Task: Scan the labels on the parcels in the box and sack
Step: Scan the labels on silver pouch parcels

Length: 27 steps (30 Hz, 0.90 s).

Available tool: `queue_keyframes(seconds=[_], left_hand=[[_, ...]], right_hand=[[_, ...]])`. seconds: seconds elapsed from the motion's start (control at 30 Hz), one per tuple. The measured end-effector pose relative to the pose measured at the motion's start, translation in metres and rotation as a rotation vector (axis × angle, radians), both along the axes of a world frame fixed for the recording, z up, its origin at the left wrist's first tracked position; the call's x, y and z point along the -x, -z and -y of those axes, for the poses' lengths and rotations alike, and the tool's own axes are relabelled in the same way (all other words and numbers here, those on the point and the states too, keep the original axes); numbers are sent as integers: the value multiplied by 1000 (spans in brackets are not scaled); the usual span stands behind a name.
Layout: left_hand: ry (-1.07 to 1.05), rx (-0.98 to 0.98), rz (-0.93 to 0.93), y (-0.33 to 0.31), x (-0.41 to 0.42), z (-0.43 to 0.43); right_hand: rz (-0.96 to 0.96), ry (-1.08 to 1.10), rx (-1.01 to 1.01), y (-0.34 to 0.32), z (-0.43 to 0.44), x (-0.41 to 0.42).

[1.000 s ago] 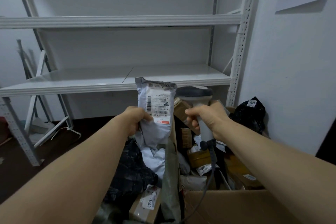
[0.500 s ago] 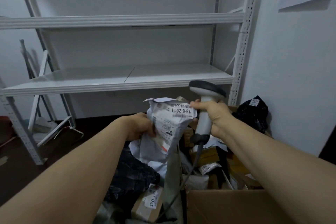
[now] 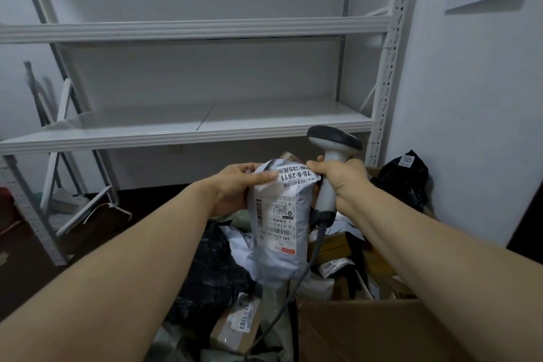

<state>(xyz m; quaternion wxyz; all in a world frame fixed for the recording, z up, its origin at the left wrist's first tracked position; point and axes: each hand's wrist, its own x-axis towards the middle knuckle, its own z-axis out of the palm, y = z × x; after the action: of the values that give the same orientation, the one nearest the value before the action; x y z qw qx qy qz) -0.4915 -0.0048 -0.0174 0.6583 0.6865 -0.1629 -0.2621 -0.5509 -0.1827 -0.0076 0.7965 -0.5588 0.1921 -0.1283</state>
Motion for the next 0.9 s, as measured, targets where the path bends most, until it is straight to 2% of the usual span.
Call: queue_keyframes(seconds=[0.1, 0.2, 0.3, 0.43, 0.73, 0.9], left_hand=[[-21, -31, 1, 0, 1, 0], [-248, -32, 23, -2, -2, 0], [-465, -45, 110, -4, -9, -3], [-610, -26, 173, -4, -9, -2], [-663, -7, 132, -2, -10, -4], [-662, -22, 127, -2, -10, -7]], right_hand=[[-7, -17, 19, 1, 4, 5], [-10, 9, 259, 3, 9, 9], [-21, -150, 412, 3, 14, 20], [-74, -347, 505, 4, 11, 33], [-104, -342, 706, 3, 5, 38], [-94, -322, 737, 2, 8, 37]])
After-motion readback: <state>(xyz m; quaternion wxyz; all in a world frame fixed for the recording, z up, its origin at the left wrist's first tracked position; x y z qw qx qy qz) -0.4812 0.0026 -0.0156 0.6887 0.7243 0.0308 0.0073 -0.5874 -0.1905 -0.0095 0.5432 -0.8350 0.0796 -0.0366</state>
